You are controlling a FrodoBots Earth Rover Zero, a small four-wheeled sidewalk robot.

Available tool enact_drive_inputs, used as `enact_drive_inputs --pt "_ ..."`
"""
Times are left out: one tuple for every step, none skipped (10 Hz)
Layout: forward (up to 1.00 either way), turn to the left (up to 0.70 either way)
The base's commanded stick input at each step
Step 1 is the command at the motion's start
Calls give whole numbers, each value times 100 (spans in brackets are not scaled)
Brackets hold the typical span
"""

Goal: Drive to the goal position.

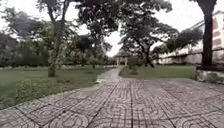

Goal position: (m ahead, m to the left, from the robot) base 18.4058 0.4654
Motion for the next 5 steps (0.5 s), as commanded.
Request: enact_drive_inputs --pt "100 0" --pt "100 0" --pt "100 24" --pt "100 0" --pt "100 0"
